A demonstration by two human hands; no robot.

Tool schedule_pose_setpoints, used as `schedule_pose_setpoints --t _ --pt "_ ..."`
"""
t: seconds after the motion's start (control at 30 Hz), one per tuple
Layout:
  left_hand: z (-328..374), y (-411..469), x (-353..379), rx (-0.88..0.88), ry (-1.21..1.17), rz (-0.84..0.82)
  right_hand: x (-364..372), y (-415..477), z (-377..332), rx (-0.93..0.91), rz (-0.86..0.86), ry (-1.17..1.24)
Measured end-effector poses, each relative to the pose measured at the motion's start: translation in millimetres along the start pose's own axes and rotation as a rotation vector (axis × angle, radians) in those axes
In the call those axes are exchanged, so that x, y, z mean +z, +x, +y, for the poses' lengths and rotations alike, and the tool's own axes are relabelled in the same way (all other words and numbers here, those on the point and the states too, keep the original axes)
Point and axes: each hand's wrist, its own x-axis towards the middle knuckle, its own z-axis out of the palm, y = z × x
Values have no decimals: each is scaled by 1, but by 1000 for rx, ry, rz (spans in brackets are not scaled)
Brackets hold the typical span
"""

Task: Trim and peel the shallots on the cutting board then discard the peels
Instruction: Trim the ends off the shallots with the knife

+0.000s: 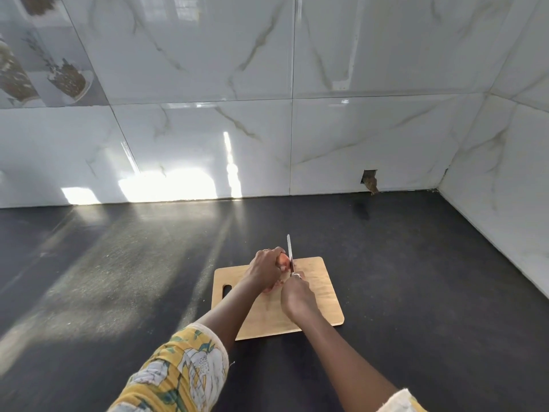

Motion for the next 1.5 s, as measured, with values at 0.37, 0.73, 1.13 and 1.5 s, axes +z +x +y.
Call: schedule_pose_setpoints --t 0.37,0.73,1.13,1.5 --pt "-1 -1 -3 -58 -88 9 11 1 10 -17 61 -228" --pt "-10 -3 -9 -166 -170 2 7 4 26 -121 143 -234" --pt "2 -2 -1 -90 -208 43 -7 0 32 -36 217 -161" --pt "12 -10 -5 50 82 -46 -10 6 42 -13 232 -56"
